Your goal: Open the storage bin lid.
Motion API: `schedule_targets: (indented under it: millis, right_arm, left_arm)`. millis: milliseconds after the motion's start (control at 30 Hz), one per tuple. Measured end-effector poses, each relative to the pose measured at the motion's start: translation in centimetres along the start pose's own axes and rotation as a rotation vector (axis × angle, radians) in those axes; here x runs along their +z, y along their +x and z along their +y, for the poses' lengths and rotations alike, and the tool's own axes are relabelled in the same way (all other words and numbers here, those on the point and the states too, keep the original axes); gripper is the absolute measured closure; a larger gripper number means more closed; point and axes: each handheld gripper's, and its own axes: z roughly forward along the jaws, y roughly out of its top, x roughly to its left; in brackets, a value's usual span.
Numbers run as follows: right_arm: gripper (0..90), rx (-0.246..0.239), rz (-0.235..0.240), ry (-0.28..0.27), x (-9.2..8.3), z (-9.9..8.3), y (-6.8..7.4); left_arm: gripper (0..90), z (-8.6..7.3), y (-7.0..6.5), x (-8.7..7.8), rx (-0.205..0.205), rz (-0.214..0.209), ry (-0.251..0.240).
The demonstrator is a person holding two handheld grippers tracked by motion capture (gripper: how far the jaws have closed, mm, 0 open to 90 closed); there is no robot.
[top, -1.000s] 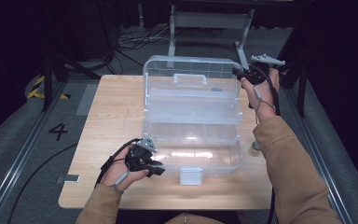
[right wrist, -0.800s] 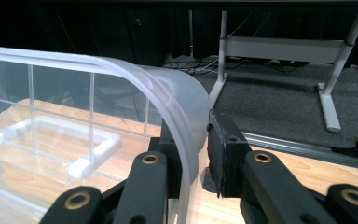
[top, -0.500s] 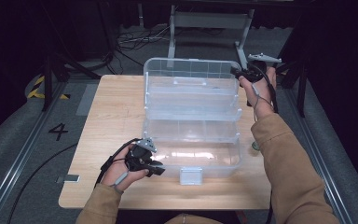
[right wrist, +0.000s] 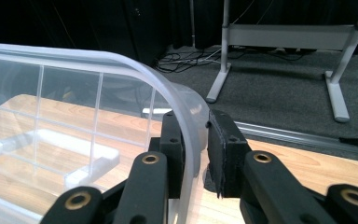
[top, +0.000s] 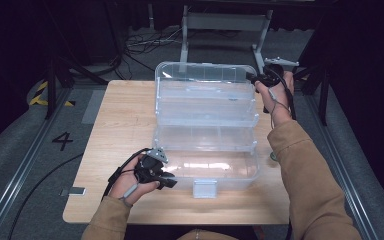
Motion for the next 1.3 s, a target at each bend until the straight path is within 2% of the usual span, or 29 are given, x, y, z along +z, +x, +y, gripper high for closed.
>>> schedule_targets:
  millis: [533,1300]
  right_arm:
    - [79.7,-0.002,0.007,0.047,1.5,-0.3,-0.7]
    - [80.9,0.001,0.011,0.064,3.4,-1.4,-1.4]
  left_arm:
    - [71.7,0.0,0.0,0.0,-0.001,0.001,0.000]
    - [71.8,0.0,0.2,0.0,0.004,-0.011,-0.002]
